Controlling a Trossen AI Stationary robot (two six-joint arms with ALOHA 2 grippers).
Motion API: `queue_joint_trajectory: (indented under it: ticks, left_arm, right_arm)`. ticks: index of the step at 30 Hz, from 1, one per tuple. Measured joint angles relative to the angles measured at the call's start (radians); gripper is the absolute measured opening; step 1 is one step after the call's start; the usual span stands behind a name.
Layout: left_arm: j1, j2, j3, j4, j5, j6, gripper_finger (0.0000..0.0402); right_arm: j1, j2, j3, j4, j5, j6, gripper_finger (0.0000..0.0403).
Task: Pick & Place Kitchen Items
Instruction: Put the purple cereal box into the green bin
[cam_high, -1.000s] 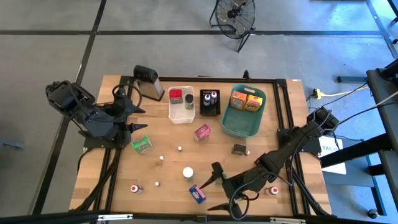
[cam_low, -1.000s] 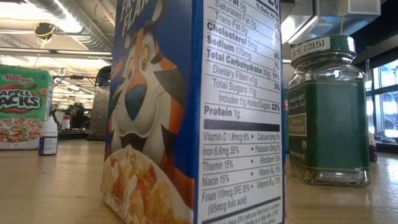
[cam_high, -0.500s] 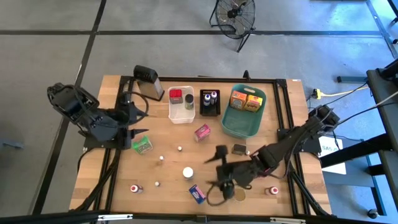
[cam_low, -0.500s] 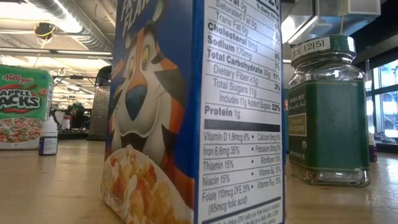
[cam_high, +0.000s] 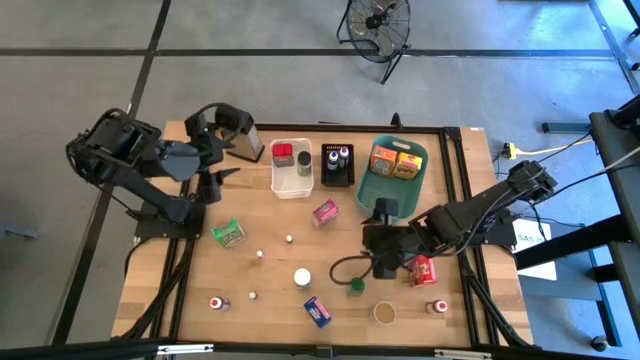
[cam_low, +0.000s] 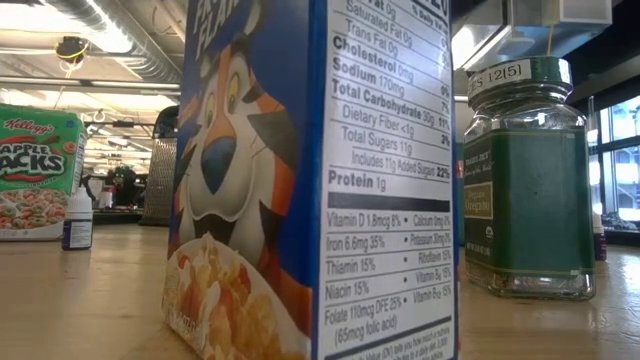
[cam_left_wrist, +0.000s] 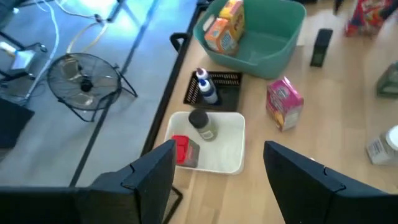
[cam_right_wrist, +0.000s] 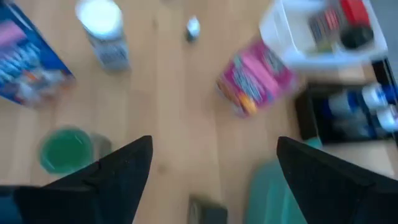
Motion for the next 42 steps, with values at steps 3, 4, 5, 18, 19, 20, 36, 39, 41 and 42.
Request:
queue_joint_trajectory:
  ticks: [3,4,5,18,19,20,36,39,41,42]
  left_arm:
    - [0.045,-0.007,0.0,0.0,0.031,0.038,0.0237]
    - [0.06,-0.011,0.0,0.0,0.032,0.045,0.0237]
    - [0.073,-0.014,0.0,0.0,0.034,0.046,0.0237]
    - [0.107,-0.345,-0.552,0.223,0.061,-0.091,0.0237]
    - [0.103,-0.38,-0.601,0.277,0.055,-0.086,0.0237]
    - [0.099,-0.414,-0.65,0.338,0.053,-0.08,0.0237]
    - [0.093,-0.619,-1.298,1.193,0.172,0.203,0.0237]
    - [0.093,-0.62,-1.359,1.246,0.201,0.202,0.0237]
    - [0.093,-0.62,-1.391,1.287,0.205,0.202,0.0237]
    - [0.093,-0.62,-1.41,1.312,0.206,0.203,0.0237]
  right_arm:
    - [-0.002,-0.002,0.0,-0.066,-0.001,0.052,0.0346]
    - [-0.002,-0.002,-0.001,-0.078,-0.001,0.056,0.0346]
    - [-0.002,-0.003,-0.001,-0.08,-0.001,0.056,0.0346]
    - [-0.011,-0.003,-0.001,-0.137,-0.026,-0.047,0.0346]
    - [-0.018,-0.003,0.0,-0.137,-0.026,-0.066,0.0346]
    - [-0.026,-0.003,0.005,-0.14,-0.027,-0.087,0.0346]
    - [-0.315,0.018,0.011,0.121,-0.203,-0.715,0.0347]
    - [-0.372,0.049,0.011,0.163,-0.244,-0.807,0.0347]
    - [-0.401,0.076,0.011,0.18,-0.283,-0.865,0.0347]
    - [-0.411,0.091,0.011,0.184,-0.303,-0.893,0.0347]
